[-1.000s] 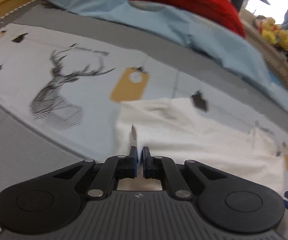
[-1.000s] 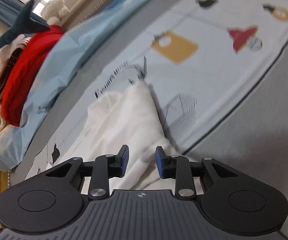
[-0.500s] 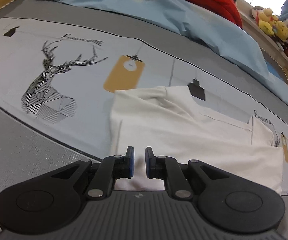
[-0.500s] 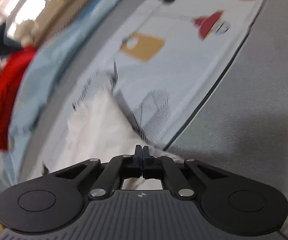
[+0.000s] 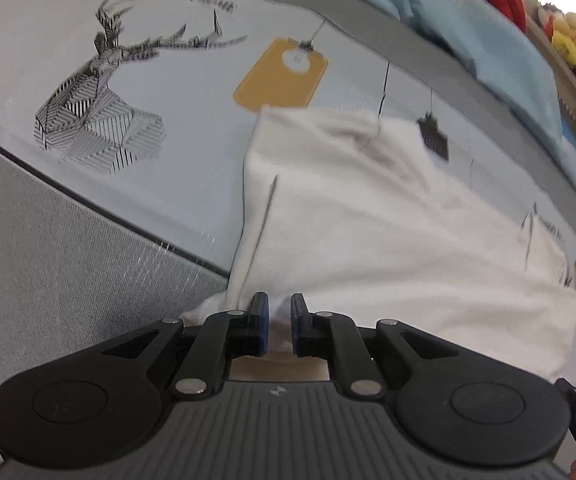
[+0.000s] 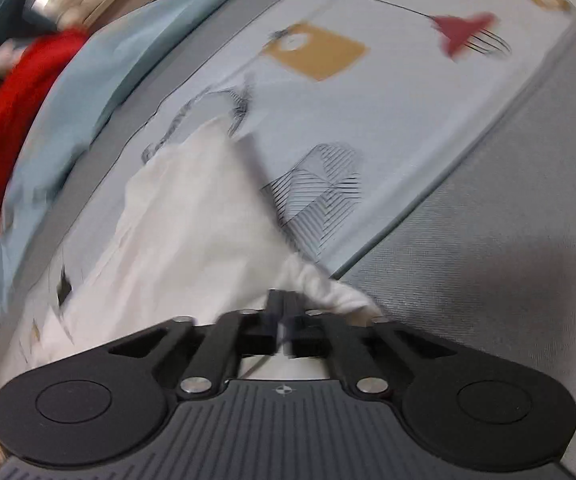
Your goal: Fold small clothes
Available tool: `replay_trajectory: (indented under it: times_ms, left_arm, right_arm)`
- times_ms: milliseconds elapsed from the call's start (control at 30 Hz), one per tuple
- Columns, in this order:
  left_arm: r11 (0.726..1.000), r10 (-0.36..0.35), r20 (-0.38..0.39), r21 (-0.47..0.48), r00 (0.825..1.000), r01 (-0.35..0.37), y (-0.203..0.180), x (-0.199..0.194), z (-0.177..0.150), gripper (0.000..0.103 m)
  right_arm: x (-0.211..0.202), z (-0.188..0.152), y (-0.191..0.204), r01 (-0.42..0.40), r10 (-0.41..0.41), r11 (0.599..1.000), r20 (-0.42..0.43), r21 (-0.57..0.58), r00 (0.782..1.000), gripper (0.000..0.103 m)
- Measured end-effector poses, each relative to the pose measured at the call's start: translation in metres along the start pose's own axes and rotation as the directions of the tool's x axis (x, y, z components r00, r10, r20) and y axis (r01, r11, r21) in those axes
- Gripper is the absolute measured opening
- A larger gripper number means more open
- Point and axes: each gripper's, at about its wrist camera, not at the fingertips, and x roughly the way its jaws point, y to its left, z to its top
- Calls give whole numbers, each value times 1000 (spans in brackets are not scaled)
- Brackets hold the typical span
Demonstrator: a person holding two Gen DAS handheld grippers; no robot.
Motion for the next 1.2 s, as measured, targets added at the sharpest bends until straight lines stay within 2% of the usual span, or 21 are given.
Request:
replay_trajectory:
  times_ms: [67,100,167,233,267,333,433,500,567,600,667,767,800,867,933,1000,1200]
  left_arm:
    - [1000,-25,50,20,998,24,-5,-10,2,20]
    - [999,-31,58,28,998,30,-6,-11,3,23]
    - [999,-1,13,42,1000,1,-8,-2,-1,27]
    - [999,13,-39,49,999,-11,-6,9,-5,27]
    - [999,11,-36,47,999,-9,-6,7,-4,27]
    - [999,-2,-15,46,1000,3,-8,-4,-2,27]
    - [998,-34,33,56,999,32,-7,-20,0,31]
    - [998,-10,5,56,1000,10,-5,-12,-4,33]
    - [997,48,-74,72,996,-43,1,2,-11,33]
    - [996,54,-85,82,995,-47,3,2,-15,33]
    - [993,64,-54,100,996,-59,-1,-12,-18,33]
    - [979,70,59,188,996,-80,-17,-48,-30,36]
    - [969,71,89,230,993,-90,-23,-60,-38,40]
    - [949,80,122,293,989,-112,-31,-81,-54,41]
    - [937,98,152,319,984,-142,-34,-101,-68,41]
    - [932,82,183,335,980,-140,-35,-127,-82,41]
    - [906,30,244,402,969,-129,-30,-189,-139,44]
  right_arm:
    - [-16,1,14,-17,24,996,89,-85,996,6]
    - [-20,0,17,-41,52,993,104,-112,993,7]
    - [-14,0,16,-88,94,991,57,-105,994,9]
    - [4,3,3,-8,7,999,-19,-51,1000,8]
    - [5,2,-5,2,-2,1000,-17,-19,1000,0]
    - [-2,3,-3,0,0,1000,0,-4,1000,1]
    - [-15,3,9,-39,43,997,59,-69,997,8]
    - [-6,3,-8,-57,57,998,-23,22,998,9]
    - [0,-1,-24,2,8,995,-102,96,995,9]
    - [-5,-2,-23,28,-20,996,-89,90,996,11]
    - [-28,-3,-14,36,-35,999,-21,28,999,13]
    - [-77,-5,6,-36,45,995,87,-97,995,13]
    - [-93,-8,13,-45,63,988,121,-150,991,13]
    - [-121,-14,22,-48,89,970,164,-240,982,13]
    - [-150,-25,21,-78,131,955,171,-285,976,13]
    - [-175,-36,15,-105,164,946,173,-306,971,13]
    - [-245,-77,-16,-93,197,911,225,-402,954,13]
